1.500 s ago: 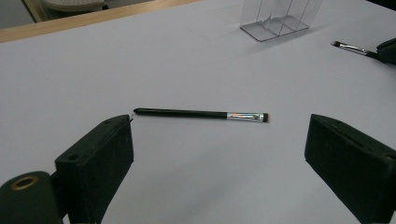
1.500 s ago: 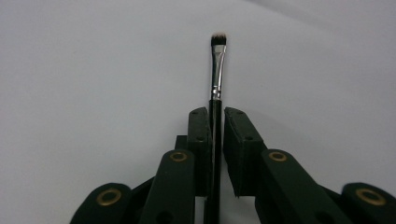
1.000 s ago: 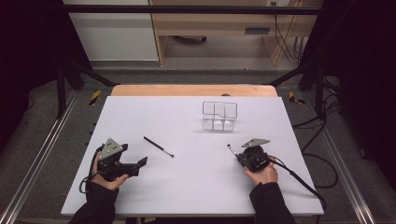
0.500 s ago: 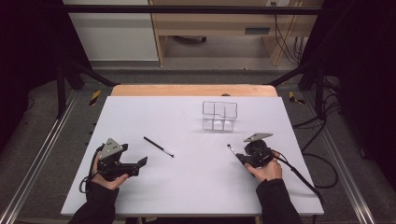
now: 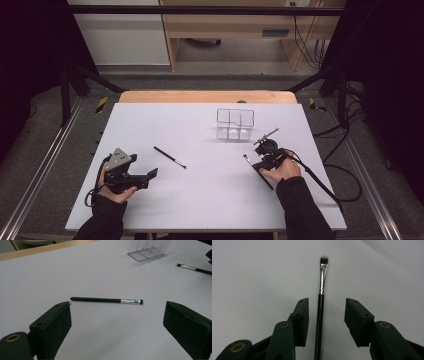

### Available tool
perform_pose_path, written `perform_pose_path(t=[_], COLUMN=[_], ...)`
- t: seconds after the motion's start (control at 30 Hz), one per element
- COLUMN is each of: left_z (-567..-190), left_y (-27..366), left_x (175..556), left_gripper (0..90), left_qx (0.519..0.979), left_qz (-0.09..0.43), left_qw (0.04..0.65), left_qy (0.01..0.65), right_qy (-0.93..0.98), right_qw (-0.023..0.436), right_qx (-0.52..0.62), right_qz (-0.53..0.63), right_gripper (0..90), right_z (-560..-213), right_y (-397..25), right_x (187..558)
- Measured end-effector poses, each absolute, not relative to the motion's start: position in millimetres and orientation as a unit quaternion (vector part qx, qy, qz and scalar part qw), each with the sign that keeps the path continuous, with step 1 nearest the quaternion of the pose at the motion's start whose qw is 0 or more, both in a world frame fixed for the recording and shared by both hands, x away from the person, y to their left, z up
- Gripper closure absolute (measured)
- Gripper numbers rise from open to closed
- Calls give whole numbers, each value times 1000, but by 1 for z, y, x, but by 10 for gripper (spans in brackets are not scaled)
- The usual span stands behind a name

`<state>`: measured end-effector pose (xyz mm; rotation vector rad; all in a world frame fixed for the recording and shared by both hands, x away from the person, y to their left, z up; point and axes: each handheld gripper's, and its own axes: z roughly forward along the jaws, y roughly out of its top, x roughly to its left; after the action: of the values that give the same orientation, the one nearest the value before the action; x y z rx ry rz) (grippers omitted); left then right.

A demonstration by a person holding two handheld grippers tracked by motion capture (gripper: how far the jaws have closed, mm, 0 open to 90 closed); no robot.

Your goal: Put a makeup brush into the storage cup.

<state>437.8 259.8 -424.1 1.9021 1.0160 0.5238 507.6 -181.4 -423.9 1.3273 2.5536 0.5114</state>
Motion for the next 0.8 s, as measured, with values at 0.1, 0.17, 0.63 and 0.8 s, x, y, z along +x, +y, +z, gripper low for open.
perform_pose_path(t=[0.1,0.17,0.63,0.8], left_z=[-424,-425,-425,-425], left_y=[260,260,260,260], left_x=[438,438,438,438], left_gripper=[70,70,70,70], left_qx=[768,769,769,769], left_qz=[211,211,210,210], left_qw=[445,444,443,443], left_qy=[410,410,410,410], right_qy=[869,871,881,880], right_qw=[103,98,72,63], right_qx=[454,454,451,454], right_qz=[168,161,125,123], right_gripper=[561,566,673,727], right_z=[-426,-428,-446,-447], right_y=[-179,-177,-169,-167], right_x=[511,513,519,520])
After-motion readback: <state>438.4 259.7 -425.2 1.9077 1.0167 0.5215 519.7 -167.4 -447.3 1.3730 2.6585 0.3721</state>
